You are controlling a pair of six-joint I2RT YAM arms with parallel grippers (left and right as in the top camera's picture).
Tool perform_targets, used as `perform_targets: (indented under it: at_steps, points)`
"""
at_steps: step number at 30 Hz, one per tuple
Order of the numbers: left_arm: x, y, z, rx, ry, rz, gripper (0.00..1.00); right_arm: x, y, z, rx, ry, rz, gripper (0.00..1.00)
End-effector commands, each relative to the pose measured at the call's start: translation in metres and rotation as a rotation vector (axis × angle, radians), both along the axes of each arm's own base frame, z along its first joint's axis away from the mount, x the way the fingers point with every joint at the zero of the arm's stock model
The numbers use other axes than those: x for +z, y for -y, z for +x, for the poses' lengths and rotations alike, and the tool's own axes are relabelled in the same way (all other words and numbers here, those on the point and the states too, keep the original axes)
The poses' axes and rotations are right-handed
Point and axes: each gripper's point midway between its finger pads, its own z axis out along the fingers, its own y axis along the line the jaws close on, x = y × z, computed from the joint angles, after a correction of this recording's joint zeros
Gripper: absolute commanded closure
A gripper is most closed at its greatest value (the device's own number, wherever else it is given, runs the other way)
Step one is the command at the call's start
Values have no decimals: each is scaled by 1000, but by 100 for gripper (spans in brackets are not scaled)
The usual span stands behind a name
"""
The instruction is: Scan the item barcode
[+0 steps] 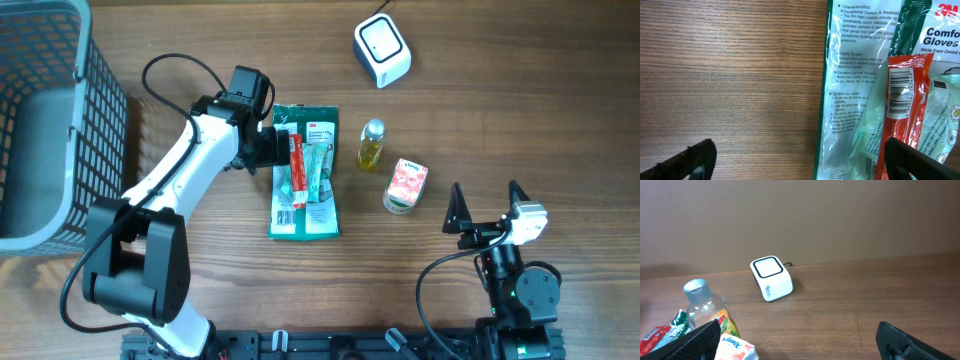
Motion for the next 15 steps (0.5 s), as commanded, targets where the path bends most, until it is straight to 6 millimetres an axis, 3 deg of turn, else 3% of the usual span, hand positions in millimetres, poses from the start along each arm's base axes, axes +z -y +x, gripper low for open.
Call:
perform_targets:
  at_steps: [1,15]
  points:
    - [4,-1,1,2,20,11,0,1,2,0,-9,7,-17,0]
    - [5,-1,3,2,30,8,0,1,2,0,-9,8,-17,0]
